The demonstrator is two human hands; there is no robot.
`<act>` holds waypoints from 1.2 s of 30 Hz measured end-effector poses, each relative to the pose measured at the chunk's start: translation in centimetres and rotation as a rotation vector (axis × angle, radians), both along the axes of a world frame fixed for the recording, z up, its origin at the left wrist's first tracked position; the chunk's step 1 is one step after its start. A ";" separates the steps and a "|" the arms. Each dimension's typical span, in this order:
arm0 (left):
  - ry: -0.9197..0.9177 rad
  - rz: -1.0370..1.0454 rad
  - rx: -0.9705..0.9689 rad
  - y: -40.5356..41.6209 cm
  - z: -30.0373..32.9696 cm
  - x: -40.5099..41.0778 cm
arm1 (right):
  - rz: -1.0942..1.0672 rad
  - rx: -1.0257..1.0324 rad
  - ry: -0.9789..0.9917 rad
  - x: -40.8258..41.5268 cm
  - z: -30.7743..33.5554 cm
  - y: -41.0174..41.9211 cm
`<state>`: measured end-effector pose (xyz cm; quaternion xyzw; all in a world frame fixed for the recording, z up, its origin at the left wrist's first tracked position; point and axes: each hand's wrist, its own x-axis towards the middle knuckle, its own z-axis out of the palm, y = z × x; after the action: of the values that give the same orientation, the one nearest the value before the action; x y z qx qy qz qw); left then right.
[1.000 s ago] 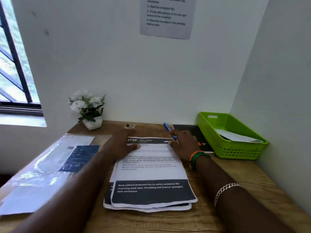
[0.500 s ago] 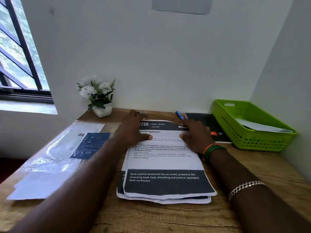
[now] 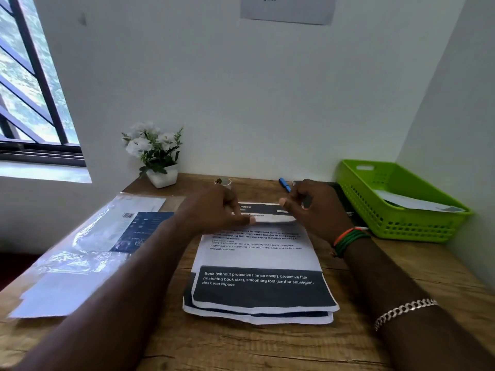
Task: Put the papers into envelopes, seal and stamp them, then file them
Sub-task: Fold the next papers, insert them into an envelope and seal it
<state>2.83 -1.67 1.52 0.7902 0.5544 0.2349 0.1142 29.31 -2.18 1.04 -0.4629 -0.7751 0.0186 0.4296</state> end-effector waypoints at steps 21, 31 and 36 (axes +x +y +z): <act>0.275 -0.137 0.033 -0.6 -2.2 4.5 | -0.172 -0.327 -0.634 -3.1 -2.0 -0.4; 0.217 0.140 -0.050 0.2 -1.5 2.6 | -0.220 -0.345 -0.594 -3.5 -1.9 -0.6; 0.269 0.258 -0.010 -0.1 -0.9 2.4 | -0.236 -0.344 -0.583 -3.7 -2.0 -0.8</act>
<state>5.25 -1.73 0.60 0.7362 0.6627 0.1369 0.0119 25.65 -2.95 -0.92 -0.6006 -0.7919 -0.0338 0.1053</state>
